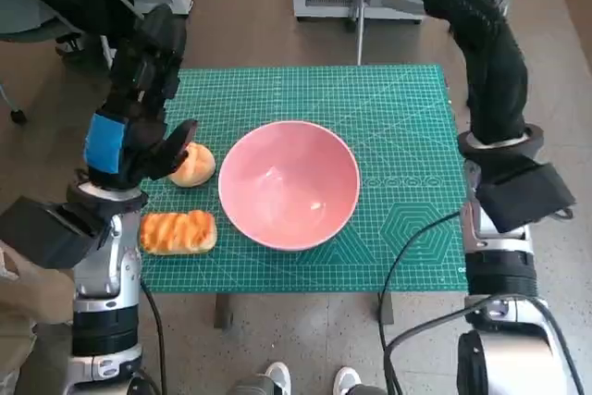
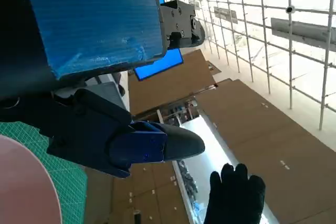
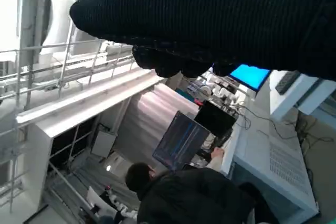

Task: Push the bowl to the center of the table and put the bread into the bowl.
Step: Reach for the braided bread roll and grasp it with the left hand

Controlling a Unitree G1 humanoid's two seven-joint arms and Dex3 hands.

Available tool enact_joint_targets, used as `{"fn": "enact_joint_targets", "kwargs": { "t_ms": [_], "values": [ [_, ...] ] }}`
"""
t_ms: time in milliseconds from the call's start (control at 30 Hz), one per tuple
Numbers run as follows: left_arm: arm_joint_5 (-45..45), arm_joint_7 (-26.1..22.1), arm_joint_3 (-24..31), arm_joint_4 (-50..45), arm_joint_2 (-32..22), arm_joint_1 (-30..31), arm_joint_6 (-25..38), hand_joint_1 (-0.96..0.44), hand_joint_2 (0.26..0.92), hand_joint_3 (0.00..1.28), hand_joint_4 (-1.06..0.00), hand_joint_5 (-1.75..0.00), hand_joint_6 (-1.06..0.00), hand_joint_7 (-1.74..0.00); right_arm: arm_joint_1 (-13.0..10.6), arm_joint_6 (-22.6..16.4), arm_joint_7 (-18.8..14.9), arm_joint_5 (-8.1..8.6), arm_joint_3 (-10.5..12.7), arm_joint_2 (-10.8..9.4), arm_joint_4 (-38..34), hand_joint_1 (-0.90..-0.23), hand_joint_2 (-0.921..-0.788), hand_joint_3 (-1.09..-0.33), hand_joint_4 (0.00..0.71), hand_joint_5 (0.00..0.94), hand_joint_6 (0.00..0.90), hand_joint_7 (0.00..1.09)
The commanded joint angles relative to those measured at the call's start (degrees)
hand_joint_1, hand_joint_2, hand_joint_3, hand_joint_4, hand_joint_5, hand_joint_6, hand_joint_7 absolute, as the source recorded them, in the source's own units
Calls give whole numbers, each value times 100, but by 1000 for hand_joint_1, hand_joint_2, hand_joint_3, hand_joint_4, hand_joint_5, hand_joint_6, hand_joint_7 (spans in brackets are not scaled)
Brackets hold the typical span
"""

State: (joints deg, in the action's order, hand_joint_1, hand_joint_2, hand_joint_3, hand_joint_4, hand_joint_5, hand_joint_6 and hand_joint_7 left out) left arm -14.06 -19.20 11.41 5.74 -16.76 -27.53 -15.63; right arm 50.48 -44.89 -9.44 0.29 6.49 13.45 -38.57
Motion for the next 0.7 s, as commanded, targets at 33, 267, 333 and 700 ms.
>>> {"fn": "enact_joint_targets", "kwargs": {
  "t_ms": [33, 267, 333, 700],
  "values": [
    [-38, 14, 5, -89, 14, -46, -21, -612, 921, 358, -42, -6, 1, -332, -154, 110, -58, 88, -18, 11, 50, -666, -921, -803, 191, 11, 177, 80],
    [2, 46, 11, -127, 3, -22, -28, -615, 921, 358, -43, -6, 1, -334, -144, 122, -86, 110, -25, 3, 65, -669, -921, -802, 192, 10, 178, 83],
    [20, 61, 13, -145, -1, -10, -31, -614, 921, 359, -44, -6, 1, -334, -142, 122, -97, 116, -30, 0, 69, -673, -921, -801, 191, 8, 178, 84],
    [46, 100, 16, -227, -10, 45, -29, -612, 921, 360, -45, -6, 1, -335, -161, 105, -93, 113, -68, 0, 107, -677, -921, -800, 190, 6, 177, 87]
  ]
}}
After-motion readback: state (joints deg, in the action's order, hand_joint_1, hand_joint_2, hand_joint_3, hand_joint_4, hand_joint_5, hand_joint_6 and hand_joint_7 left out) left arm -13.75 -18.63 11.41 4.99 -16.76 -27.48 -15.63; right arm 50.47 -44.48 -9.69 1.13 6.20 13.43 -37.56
